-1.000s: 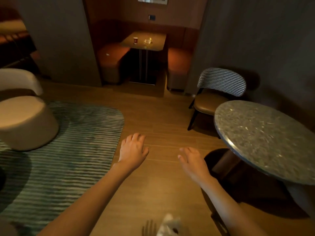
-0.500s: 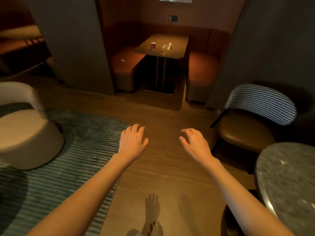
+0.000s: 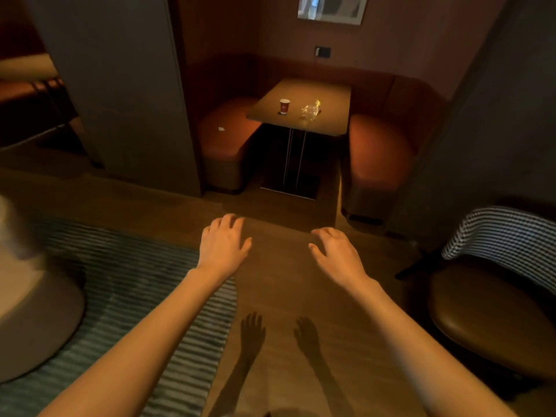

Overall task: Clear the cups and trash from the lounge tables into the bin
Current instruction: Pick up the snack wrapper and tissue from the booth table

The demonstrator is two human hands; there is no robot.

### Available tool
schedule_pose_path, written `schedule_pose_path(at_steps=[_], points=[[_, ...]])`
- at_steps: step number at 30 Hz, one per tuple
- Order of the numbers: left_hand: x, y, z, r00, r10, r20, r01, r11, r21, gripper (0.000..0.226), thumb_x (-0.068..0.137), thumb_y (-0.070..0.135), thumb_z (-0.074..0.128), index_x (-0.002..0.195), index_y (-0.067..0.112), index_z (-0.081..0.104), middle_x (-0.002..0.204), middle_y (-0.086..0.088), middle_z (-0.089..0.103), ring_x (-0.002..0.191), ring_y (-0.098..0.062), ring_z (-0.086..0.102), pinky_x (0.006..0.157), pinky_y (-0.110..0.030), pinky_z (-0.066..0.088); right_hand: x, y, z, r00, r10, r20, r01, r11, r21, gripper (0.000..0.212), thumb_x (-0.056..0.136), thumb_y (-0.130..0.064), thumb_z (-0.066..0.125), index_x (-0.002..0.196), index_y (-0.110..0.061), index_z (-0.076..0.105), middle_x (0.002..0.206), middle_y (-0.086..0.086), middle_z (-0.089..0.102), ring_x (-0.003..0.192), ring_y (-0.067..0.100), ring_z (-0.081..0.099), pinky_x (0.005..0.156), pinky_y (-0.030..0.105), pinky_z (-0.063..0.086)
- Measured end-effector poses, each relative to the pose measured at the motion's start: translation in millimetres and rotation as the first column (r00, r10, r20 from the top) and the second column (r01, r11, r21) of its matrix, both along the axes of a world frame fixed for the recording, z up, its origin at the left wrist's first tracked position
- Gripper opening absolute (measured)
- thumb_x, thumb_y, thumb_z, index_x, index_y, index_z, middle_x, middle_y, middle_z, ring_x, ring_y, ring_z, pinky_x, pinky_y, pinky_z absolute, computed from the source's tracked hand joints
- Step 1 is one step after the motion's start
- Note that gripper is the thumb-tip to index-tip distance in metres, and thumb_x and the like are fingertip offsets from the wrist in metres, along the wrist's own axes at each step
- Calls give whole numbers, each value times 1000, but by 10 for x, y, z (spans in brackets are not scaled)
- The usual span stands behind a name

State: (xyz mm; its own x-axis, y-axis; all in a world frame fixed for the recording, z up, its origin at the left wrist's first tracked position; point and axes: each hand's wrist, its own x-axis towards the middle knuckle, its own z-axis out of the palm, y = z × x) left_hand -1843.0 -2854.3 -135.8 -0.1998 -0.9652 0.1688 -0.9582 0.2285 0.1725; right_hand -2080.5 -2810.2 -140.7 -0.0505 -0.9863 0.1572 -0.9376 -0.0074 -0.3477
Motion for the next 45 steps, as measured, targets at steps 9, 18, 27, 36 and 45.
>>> schedule_pose_path(at_steps=[9,18,27,36,45], points=[[-186,-1958,-231,998,-63,10,62,994,89,55,93,45,48,141,19,39,144,-6,40,131,-26,38,105,-40,37,-125,-1865,-336,998,-64,15,61,985,160,45,96,-36,50,138,-19,46,142,1,46,135,18,37,107,34,36],[-816,-4379,-154,993,-114,30,112,993,48,53,93,39,50,140,16,41,143,-9,41,130,-29,40,103,-42,38,-806,-4297,-170,986,-109,129,93,987,129,43,98,-32,48,139,-21,44,144,1,42,136,19,34,111,36,31],[-1339,-6155,-331,997,-76,1,75,987,139,53,93,41,49,140,18,40,144,-7,40,130,-28,39,105,-43,38,-1301,-6077,-210,989,-74,125,57,990,132,41,98,-31,46,137,-20,45,140,1,46,133,17,37,106,33,35],[-1609,-8316,-487,998,-49,-32,54,985,164,52,92,39,51,139,19,41,144,-6,39,129,-28,39,103,-42,37,-1615,-8233,-533,991,-30,129,15,994,112,40,97,-31,48,135,-17,48,137,3,48,131,19,39,105,32,35],[-1899,-10051,-433,992,-104,-74,111,990,90,51,92,36,53,137,13,44,139,-10,45,125,-29,45,102,-43,40,-1852,-10088,-474,987,-29,160,15,996,89,41,97,-31,49,135,-14,48,136,5,49,131,19,39,104,31,35]])
